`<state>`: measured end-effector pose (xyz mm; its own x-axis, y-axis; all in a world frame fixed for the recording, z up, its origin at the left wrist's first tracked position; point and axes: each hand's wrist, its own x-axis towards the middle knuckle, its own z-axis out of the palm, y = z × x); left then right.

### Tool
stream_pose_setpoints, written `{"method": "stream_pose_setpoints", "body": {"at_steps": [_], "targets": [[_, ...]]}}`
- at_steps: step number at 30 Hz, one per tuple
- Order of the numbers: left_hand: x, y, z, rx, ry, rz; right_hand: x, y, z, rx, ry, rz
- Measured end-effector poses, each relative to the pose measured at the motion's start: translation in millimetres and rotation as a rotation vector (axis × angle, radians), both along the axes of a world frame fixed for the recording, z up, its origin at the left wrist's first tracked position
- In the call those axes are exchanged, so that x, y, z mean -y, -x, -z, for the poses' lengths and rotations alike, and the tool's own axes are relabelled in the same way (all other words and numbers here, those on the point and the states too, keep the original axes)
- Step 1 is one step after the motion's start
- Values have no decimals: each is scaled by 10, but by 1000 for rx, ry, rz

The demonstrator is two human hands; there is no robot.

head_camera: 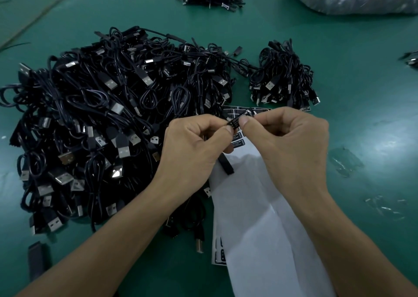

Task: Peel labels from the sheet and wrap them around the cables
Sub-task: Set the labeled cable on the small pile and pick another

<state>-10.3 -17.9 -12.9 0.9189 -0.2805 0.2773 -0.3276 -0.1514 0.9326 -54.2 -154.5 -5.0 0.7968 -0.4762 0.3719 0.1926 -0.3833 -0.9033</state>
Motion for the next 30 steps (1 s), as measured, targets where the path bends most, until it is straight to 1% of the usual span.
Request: {"method": "stream_pose_setpoints", "body": {"at_steps": [10,15,21,25,28,30], "targets": [[8,2,3,-13,7,0,62,-15,26,-11,-45,8],[10,-1,2,12,3,15,61,-10,48,-78,-96,-128],[2,1,-5,-50,-26,41,83,-26,29,-37,-251,-203],[-15,-13,-41,-85,-16,70,73,-25,32,-35,-237,-236],[-47,-33,-89,-71,-50,109,66,-21,14,-27,-232,-274],[-61,-54,-108,-94,-55,142,65,-19,3,-41,-212,-274]]}}
